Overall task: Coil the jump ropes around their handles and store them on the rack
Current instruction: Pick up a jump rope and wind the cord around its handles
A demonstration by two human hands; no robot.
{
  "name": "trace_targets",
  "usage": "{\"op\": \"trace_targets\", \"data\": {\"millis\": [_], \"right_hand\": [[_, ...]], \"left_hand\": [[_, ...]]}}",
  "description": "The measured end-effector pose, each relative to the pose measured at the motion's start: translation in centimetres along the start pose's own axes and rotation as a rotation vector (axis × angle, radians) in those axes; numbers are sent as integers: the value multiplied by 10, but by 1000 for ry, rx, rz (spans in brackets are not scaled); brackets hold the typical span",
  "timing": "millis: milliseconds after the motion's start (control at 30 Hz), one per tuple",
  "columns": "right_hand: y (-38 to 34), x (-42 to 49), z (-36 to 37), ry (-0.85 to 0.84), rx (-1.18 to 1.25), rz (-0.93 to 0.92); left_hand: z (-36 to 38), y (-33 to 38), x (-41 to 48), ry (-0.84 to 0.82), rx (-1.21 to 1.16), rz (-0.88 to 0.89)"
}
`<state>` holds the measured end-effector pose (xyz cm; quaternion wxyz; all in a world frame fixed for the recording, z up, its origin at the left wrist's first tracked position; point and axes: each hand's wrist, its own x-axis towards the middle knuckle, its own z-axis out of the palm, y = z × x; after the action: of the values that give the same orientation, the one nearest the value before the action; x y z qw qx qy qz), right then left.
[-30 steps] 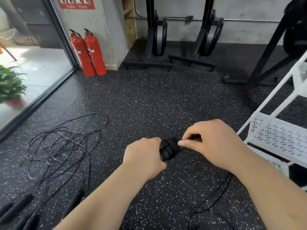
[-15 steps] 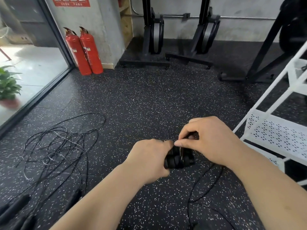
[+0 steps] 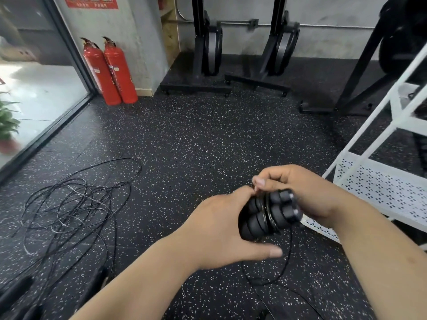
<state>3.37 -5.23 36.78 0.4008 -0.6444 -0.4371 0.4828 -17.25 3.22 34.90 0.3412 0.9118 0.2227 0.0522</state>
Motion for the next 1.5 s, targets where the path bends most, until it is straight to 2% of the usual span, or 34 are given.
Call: {"op": "trace_targets", "data": {"millis": [100, 200, 300, 400, 600, 700, 833, 900, 1000, 1167, 1333, 1500], "right_hand": [[7, 11, 6, 130, 30, 7], [21, 22, 16, 272, -175, 5], [24, 28, 31, 301, -454, -16], [24, 29, 46, 262, -676, -44], [11, 16, 53, 256, -893, -64], [4, 10, 55, 262, -1017, -105], [-4, 3, 58, 328, -1148, -246], [-7, 2, 54, 358, -1127, -276], [-6, 1, 42, 350, -1029, -222], [4, 4, 20, 279, -840, -126], [3, 2, 6, 172, -594, -89], [-5, -6, -2, 47, -291, -44]], "left_hand": [[-3, 0, 1, -2, -273, -87], [-2, -9, 6, 111, -417, -158], [-3, -20, 14, 237, -449, -250], [-7, -34, 20, 334, -465, -355], [-22, -71, 19, 412, -108, -546], [-29, -81, 16, 377, 111, -605], [-20, -75, 14, 231, 380, -488], [-12, -68, 15, 133, 428, -381], [-2, -57, 17, 14, 447, -186], [4, -40, 16, -49, 416, 96], [0, -32, 15, -78, 231, 131], [-4, -18, 10, -89, -152, 82]]}}
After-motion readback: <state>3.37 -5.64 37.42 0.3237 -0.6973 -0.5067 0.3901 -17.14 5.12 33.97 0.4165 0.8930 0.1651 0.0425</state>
